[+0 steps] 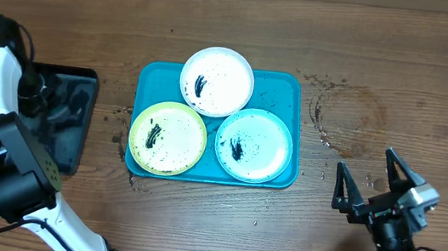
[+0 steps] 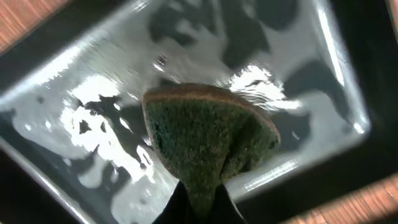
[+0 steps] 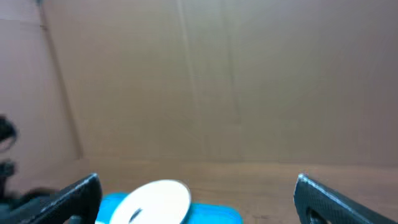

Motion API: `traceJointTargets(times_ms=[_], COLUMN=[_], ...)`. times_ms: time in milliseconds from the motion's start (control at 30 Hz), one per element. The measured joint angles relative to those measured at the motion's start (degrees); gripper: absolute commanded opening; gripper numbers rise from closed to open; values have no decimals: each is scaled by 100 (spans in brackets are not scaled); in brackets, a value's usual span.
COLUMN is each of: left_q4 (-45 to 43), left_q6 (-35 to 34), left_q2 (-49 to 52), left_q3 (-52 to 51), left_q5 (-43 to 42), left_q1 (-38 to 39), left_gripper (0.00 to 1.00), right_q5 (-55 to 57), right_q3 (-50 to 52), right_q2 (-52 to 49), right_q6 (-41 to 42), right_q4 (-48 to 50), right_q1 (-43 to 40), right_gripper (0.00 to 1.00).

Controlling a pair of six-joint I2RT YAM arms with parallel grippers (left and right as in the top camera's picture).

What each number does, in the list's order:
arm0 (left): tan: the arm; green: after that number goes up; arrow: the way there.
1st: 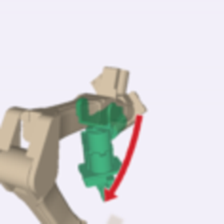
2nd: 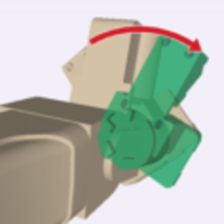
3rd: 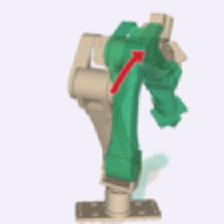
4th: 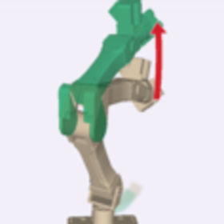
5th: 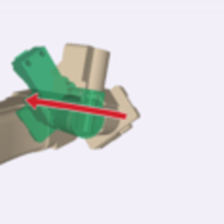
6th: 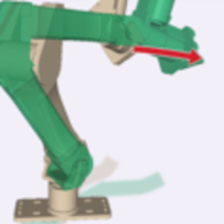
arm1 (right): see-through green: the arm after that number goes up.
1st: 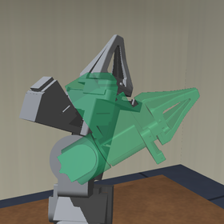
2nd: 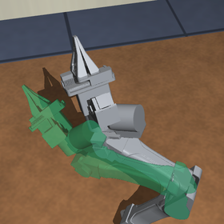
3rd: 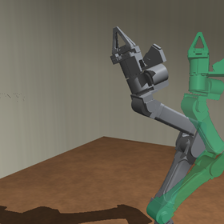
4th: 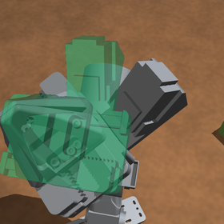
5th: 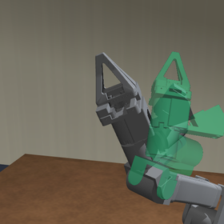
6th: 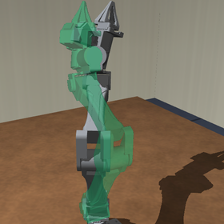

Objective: Clean dirty plates on tray and stack at the side
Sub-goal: 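Reach the right gripper to the yellow plate rim and grip it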

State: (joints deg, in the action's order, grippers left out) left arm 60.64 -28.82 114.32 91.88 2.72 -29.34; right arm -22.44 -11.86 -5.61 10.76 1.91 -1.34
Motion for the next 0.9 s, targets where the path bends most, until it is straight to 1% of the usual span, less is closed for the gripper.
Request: traceJointTargets(times_ms=[33, 100, 133, 200, 267, 333, 433, 467, 500, 533, 567, 600, 633, 667, 733, 767, 833, 900], left_q4=[-103, -111, -66, 111, 422, 533, 240, 98, -13, -98, -103, -76, -31, 83, 431, 765, 1167, 1416], left_q6=[-15, -31, -46, -74, -87, -90, -90, -90, -90, -87, -87, -83, -83, -81, -76, -61, -2, 48], left_q2=[0, 0, 0, 0, 0, 0, 0, 0, 0, 0, 2, 2, 2, 4, 7, 7, 4, -31], left_q3=[-94, -243, -280, -249, -111, 74, 160, 146, 111, 61, -2, -9, -4, 15, 181, 450, 975, 1484], left_q5=[61, 164, 236, 348, 455, 529, 570, 570, 568, 544, 533, 522, 525, 518, 474, 391, 321, 273], left_q1=[-37, -66, -66, -66, -66, -66, -66, -66, -66, -66, -66, -66, -68, -72, -85, -116, -120, -118], left_gripper=[4, 4, 4, 4, 4, 4, 4, 4, 4, 4, 4, 4, 4, 4, 4, 4, 4, 4], right_q5=[-142, -341, -463, -658, -1001, -1392, -2269, -2632, -2940, -3364, -3571, -3407, -3265, -2973, -2385, -1965, -1351, -741], right_q3=[-494, -1447, -2133, -3130, -4376, -5346, -6393, -6577, -6673, -6734, -6741, -6745, -6745, -6745, -6745, -6745, -6745, -6754], right_q2=[-304, -1069, -1635, -2459, -3497, -4343, -5464, -5766, -6013, -6373, -6789, -7027, -7141, -7353, -7689, -7897, -8148, -8408], right_q6=[-120, -385, -518, -660, -791, -850, -817, -802, -800, -785, -758, -691, -634, -463, -201, -2, 258, 487], right_q4=[-590, -1412, -1967, -2741, -3683, -4157, -4424, -4393, -4304, -4186, -4253, -4332, -4360, -4385, -4343, -4308, -4253, -4232], right_q1=[0, 0, 0, 0, 4, 9, 20, 26, 33, 68, 190, 361, 466, 721, 1200, 1561, 2072, 2629], right_gripper=[100, 100, 100, 100, 100, 100, 100, 100, 78, 53, 47, 39, 36, 36, 38, 38, 40, 41])
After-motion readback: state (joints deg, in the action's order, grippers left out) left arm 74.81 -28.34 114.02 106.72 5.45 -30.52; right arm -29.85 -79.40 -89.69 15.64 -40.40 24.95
